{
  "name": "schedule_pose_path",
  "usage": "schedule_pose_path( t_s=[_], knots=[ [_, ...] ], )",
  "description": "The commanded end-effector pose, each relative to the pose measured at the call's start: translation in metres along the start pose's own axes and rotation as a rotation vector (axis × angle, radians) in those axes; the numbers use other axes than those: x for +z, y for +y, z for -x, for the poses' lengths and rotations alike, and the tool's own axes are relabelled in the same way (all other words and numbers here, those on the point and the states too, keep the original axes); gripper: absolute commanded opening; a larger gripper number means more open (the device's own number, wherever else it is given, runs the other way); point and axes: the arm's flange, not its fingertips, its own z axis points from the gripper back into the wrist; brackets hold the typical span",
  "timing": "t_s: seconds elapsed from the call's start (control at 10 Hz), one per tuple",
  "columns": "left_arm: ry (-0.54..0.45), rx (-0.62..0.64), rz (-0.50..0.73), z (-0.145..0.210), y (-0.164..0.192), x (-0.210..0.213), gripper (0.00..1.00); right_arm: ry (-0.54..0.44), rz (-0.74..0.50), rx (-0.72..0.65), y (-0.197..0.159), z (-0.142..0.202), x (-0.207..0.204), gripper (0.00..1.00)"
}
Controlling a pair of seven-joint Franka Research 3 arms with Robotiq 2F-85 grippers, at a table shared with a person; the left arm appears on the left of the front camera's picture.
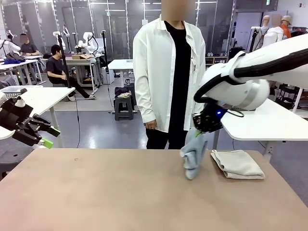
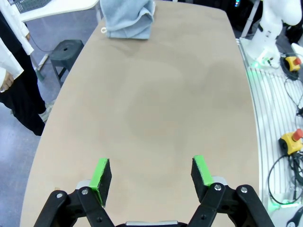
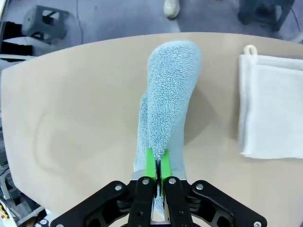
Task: Fold the towels and place them in the basket.
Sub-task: Stack the folded Towel with hook on the right side of the table.
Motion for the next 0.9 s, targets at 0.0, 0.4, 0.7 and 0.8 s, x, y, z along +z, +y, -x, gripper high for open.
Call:
schedule_pose_path(
  t_s=[0.0,0.4,0.7,0.8],
  knots=[
    [-0.006,-0.002,-0.004,0.000,0.000,0.000,0.86,-0.020,0.047,0.059,-0.033,-0.019,0.001,0.04],
    [-0.006,-0.002,-0.004,0.000,0.000,0.000,0.86,-0.028,0.072,0.020,-0.084,-0.042,0.021,0.04],
    [-0.006,-0.002,-0.004,0.000,0.000,0.000,0.86,-0.007,0.113,0.021,-0.100,-0.047,0.029,0.04],
    [-0.006,-0.002,-0.004,0.000,0.000,0.000,0.86,-0.052,0.158,0.001,-0.101,-0.048,0.029,0.04]
  ],
)
